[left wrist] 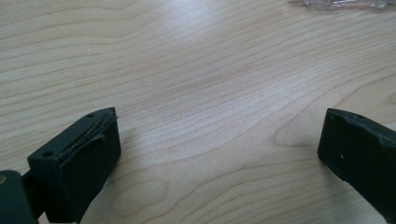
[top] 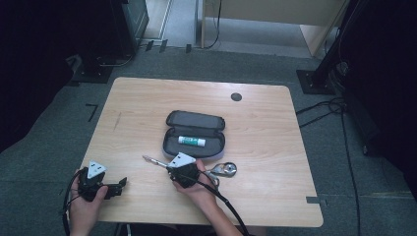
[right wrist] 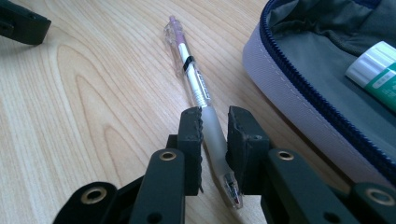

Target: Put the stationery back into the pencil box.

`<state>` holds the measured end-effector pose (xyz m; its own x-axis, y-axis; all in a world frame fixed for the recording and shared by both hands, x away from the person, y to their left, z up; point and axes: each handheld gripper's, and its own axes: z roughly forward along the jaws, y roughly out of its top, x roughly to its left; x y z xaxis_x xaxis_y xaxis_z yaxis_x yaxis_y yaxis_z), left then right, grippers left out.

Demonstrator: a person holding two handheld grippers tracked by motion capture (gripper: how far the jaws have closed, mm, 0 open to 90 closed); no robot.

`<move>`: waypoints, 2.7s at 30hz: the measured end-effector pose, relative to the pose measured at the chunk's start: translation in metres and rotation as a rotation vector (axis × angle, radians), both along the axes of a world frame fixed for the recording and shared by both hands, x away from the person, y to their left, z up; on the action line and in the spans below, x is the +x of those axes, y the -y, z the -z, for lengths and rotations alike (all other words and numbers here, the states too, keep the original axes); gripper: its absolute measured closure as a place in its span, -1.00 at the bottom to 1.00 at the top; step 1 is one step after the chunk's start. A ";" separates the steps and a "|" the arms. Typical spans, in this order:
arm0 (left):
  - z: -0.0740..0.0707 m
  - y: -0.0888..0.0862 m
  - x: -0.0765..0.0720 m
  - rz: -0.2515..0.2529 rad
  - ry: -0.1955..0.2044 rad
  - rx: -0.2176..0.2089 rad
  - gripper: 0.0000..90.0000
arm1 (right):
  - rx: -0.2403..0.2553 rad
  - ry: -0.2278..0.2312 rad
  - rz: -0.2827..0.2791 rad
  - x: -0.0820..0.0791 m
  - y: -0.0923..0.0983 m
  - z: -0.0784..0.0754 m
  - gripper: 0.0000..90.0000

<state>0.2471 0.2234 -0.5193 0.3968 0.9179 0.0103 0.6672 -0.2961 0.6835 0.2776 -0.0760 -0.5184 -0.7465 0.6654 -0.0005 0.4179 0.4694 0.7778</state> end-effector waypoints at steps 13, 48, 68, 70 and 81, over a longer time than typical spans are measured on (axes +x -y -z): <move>0.000 0.000 0.000 0.000 0.000 0.000 -1.00 | -0.015 -0.024 -0.068 -0.008 -0.004 0.001 0.72; 0.000 0.000 0.000 0.000 0.000 0.000 -1.00 | 0.091 0.018 -0.033 -0.010 0.043 -0.050 0.81; 0.000 0.000 0.000 0.000 0.000 0.000 -1.00 | 0.061 -0.007 0.068 0.044 0.092 -0.059 0.81; 0.000 0.000 0.000 0.000 0.000 0.000 -1.00 | 0.050 -0.013 0.076 0.049 0.093 -0.057 0.81; 0.000 0.000 0.000 0.000 0.000 0.000 -1.00 | -0.027 -0.082 0.043 0.075 0.093 -0.048 0.80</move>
